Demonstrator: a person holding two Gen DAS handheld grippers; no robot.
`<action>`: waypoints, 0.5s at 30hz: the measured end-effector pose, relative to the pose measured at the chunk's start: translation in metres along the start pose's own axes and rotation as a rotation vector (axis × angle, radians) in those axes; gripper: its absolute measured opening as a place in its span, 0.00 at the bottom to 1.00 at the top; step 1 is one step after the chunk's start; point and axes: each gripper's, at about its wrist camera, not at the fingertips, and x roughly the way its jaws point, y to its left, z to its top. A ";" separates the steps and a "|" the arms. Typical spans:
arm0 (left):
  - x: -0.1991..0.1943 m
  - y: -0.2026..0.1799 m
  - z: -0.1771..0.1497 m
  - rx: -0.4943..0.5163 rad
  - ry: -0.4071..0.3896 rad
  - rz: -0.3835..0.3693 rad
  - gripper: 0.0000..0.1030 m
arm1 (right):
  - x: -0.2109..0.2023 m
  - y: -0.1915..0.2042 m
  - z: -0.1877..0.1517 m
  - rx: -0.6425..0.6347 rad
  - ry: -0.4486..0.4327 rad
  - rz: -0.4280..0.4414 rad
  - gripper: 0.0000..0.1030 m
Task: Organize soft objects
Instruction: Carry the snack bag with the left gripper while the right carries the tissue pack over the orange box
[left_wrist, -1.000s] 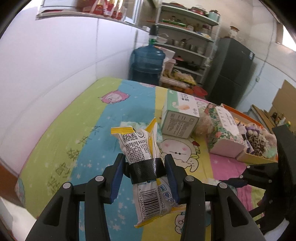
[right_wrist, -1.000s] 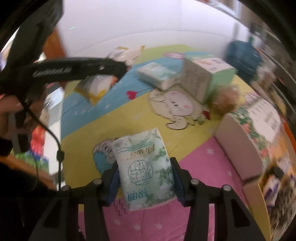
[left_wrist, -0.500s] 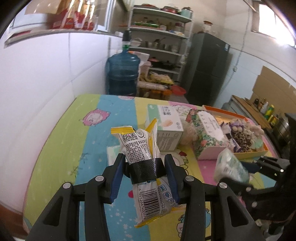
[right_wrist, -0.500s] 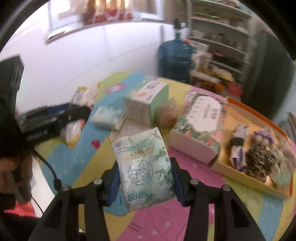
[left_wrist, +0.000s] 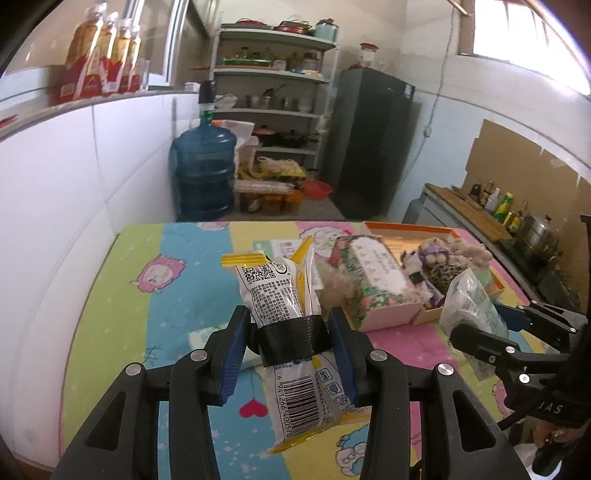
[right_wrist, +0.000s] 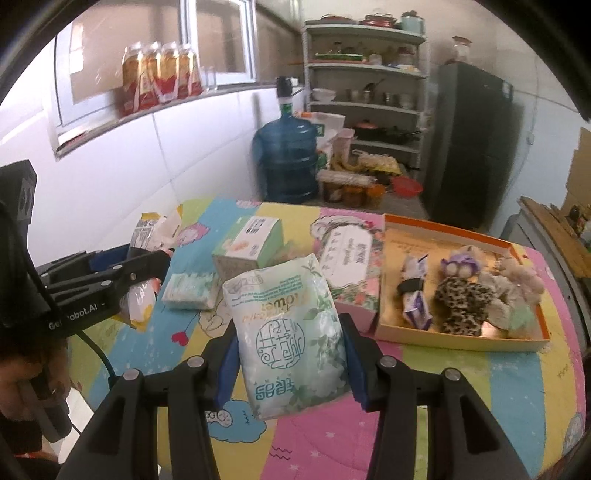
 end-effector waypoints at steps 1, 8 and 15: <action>0.000 -0.002 0.002 0.006 -0.001 -0.005 0.44 | -0.003 -0.003 0.001 0.010 -0.005 -0.009 0.48; 0.004 -0.023 0.016 0.028 -0.007 -0.022 0.44 | -0.016 -0.028 0.012 0.033 -0.054 -0.033 0.48; 0.019 -0.057 0.035 0.026 -0.013 -0.009 0.44 | -0.020 -0.080 0.024 0.065 -0.087 -0.027 0.48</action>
